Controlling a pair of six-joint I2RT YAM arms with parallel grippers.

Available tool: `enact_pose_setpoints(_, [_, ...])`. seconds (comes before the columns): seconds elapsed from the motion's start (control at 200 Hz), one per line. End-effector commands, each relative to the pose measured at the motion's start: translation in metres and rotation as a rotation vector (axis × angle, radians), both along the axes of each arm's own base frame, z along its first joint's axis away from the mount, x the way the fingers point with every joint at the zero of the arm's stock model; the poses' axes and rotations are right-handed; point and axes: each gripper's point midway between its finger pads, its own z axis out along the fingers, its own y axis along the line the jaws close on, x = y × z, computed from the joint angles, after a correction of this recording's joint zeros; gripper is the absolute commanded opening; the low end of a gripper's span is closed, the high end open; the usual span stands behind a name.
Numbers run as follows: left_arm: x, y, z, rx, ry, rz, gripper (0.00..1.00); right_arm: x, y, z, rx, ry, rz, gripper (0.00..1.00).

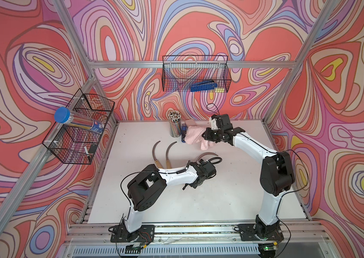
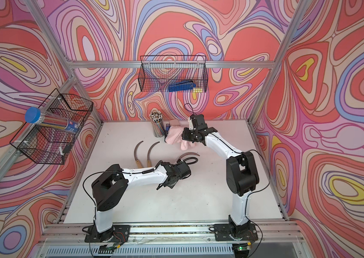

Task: Wipe small sickles with rags
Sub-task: Wipe the small sickle.

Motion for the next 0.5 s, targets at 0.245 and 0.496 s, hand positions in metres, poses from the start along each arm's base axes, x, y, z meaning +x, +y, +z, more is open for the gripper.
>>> enact_pose_setpoints(0.245, [0.0, 0.006, -0.001, 0.042, 0.001, -0.005, 0.0, -0.037, 0.027, -0.101, 0.219, 0.343, 0.054, 0.0])
enact_pose_setpoints(0.496, [0.0, 0.007, 0.0, 0.04, -0.005, -0.006, 0.0, -0.069, 0.052, -0.11, 0.297, 0.409, 0.11, 0.0])
